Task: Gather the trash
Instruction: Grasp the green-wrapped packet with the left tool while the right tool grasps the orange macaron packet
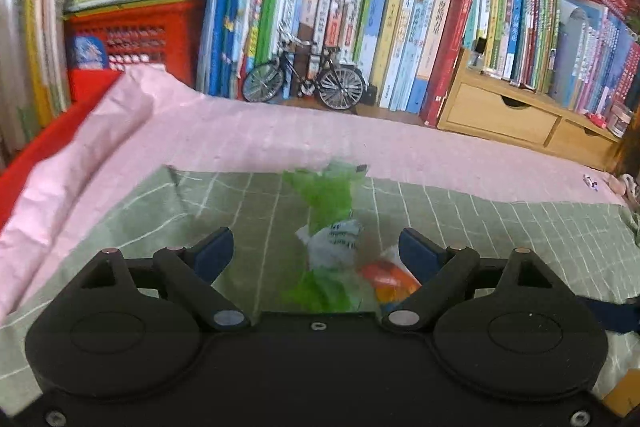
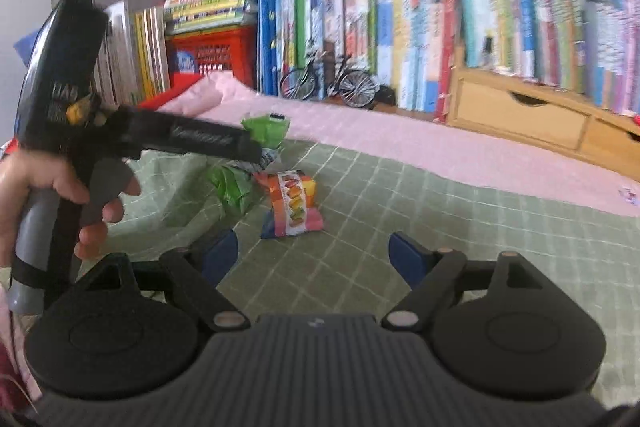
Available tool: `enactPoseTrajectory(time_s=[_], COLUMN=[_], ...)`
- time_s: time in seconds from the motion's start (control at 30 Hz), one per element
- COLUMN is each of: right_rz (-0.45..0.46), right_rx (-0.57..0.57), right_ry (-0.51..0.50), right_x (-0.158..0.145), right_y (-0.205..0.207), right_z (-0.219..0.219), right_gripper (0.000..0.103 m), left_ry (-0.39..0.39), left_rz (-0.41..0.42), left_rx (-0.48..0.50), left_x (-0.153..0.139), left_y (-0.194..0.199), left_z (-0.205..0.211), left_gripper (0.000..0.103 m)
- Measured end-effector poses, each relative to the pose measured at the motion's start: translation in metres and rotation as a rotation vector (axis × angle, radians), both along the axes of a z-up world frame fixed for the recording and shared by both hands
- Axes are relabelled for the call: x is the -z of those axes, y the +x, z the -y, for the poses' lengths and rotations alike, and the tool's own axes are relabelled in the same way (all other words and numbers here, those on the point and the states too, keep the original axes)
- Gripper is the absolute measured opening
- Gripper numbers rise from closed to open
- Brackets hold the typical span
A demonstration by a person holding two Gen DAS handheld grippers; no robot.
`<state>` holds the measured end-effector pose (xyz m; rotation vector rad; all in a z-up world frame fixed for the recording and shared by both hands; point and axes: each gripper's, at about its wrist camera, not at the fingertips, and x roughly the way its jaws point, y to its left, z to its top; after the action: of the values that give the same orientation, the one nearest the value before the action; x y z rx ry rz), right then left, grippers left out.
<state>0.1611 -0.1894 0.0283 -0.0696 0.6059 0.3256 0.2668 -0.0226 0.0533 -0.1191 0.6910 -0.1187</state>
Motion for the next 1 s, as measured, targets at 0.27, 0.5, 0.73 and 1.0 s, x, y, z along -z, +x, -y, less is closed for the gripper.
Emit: enactPoseTrajectory(time_s=[0.27, 0.5, 0.73, 1.0], right_rz=[-0.046, -0.063, -0.095, -0.072], right_rx=[-0.017, -0.029, -0.040, -0.042], right_ry=[-0.033, -0.042, 0.002, -0.022], right_x=[0.026, 0.038, 0.042, 0.031], right_y=[0.053, 0.073, 0.066, 0.038], right_z=[-0.027, -0.040, -0.041, -0.029], right_gripper=[0.089, 0.089, 0.064, 0.049], left_ry=[-0.041, -0.091, -0.080, -0.013], left_rz=[-0.083, -0.156, -0.154, -0.064], left_rx=[0.023, 0.092, 0.095, 0.097], left_x=[0.016, 0.028, 0.029, 0.010], left_y=[0.036, 0.049, 0.045, 0.022], left_z=[0.001, 0.000, 0.001, 0.012], left_gripper=[0.077, 0.072, 0.040, 0.033])
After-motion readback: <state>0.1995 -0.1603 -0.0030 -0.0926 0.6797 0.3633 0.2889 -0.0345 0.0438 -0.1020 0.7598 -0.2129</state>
